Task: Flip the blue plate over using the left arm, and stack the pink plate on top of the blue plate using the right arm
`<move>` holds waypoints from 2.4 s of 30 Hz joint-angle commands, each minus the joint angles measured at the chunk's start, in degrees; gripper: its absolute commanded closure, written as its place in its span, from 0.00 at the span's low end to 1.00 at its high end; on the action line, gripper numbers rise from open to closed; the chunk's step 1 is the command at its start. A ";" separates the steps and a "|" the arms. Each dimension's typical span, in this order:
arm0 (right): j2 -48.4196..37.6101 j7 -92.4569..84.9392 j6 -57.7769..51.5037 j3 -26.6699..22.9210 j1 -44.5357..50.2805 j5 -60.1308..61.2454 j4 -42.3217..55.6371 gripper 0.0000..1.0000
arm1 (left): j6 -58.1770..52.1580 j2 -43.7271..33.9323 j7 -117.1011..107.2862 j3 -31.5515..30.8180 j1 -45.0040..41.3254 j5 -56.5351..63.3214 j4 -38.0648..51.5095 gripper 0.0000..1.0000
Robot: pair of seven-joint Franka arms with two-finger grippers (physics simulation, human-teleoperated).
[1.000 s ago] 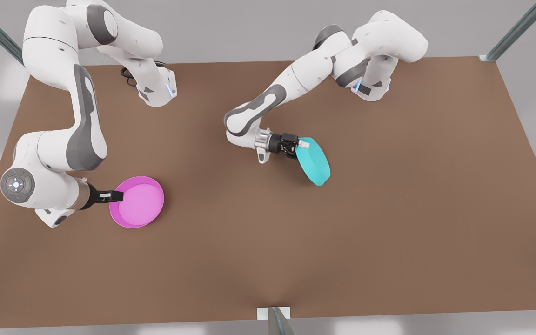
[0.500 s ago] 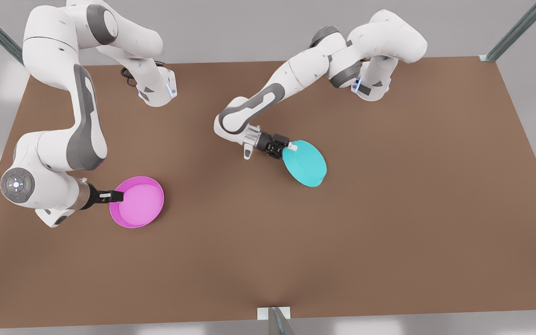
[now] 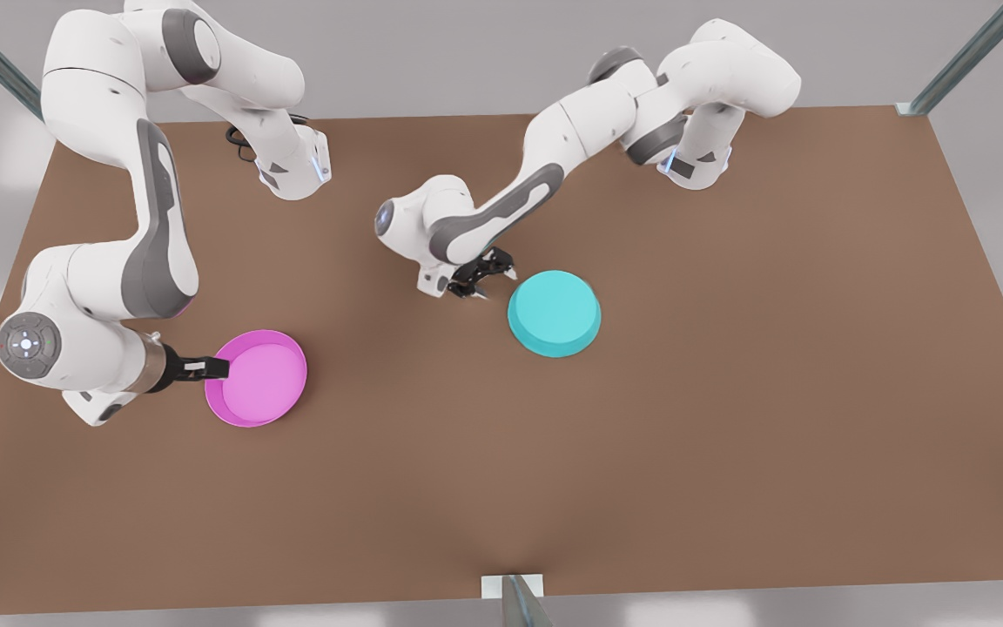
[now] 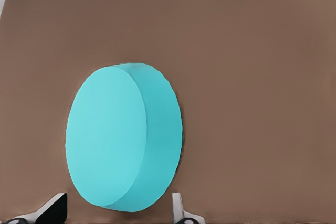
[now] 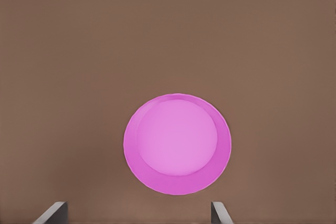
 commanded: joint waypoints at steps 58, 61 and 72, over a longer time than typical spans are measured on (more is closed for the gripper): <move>14.77 -21.09 18.19 0.17 -18.64 9.98 -20.13 0.00 | 6.75 -48.86 89.73 12.75 54.61 -26.70 -36.64 0.00; 14.77 -21.27 18.37 0.17 -18.55 9.89 -20.22 0.00 | 6.75 -48.86 89.73 12.75 54.61 -26.70 -36.64 0.00; 15.03 -22.94 20.74 0.17 -18.37 9.28 -20.22 0.24 | 6.40 -48.86 89.73 12.75 54.61 -26.70 -36.73 0.00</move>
